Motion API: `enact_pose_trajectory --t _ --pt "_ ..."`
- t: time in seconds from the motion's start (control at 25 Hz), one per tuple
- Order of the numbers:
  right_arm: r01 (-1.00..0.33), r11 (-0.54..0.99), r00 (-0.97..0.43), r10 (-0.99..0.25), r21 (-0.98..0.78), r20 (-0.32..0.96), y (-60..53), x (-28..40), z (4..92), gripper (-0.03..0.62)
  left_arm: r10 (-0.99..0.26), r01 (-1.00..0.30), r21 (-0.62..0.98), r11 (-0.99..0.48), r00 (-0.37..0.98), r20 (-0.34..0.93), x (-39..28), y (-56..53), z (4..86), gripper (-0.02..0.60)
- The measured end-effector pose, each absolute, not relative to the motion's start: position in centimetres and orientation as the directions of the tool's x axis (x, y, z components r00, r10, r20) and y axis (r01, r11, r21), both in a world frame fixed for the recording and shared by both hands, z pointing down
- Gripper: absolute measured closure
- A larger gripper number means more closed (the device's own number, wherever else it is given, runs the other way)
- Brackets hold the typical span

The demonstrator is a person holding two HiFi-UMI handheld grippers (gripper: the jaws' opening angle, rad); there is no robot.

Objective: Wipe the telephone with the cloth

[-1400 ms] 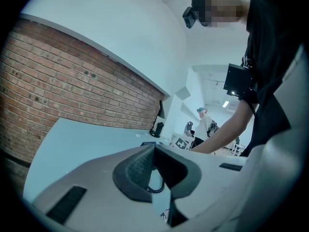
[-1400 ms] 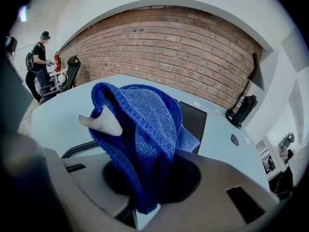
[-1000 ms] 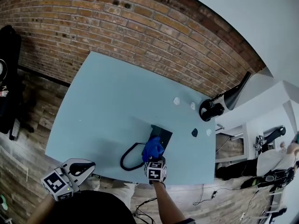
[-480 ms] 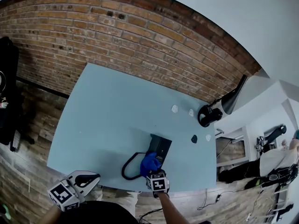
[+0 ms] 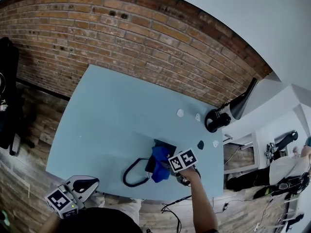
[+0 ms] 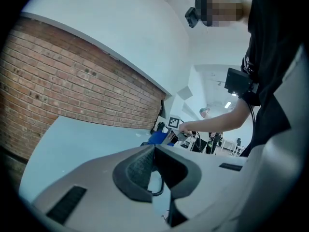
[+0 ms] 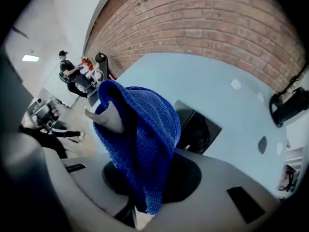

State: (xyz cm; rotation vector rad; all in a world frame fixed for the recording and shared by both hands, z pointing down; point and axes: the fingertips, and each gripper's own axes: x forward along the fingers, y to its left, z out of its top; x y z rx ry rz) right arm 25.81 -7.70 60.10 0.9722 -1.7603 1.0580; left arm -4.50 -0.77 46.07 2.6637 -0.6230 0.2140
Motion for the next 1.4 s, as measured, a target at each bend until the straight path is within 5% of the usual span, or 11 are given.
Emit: enact_pose_trajectory --t 0.16,0.28,0.6,1.4 --pt "-0.972 0.236 -0.149 -0.573 -0.012 0.806 -15.2 30.6 56.3 0.5 -0.406 -0.469 0.335 -0.817 0.881 0.242 -4.6 -0.7 46.0 0.569" --pt "-0.979 0.142 -0.002 -0.723 0.146 0.69 -17.3 32.7 55.6 0.5 -0.42 -0.484 0.332 -0.81 0.873 0.248 -5.1 -0.8 46.2 0.569" --pt "-0.915 0.159 0.142 -0.732 0.37 0.666 -14.1 32.3 61.9 0.5 -0.425 -0.494 0.348 -0.797 0.868 0.258 -5.7 0.2 46.6 0.569" --pt "-0.989 0.059 0.073 -0.603 0.135 0.795 -12.6 32.3 63.4 0.502 -0.373 -0.441 0.353 -0.825 0.895 0.246 -5.9 -0.1 47.0 0.569"
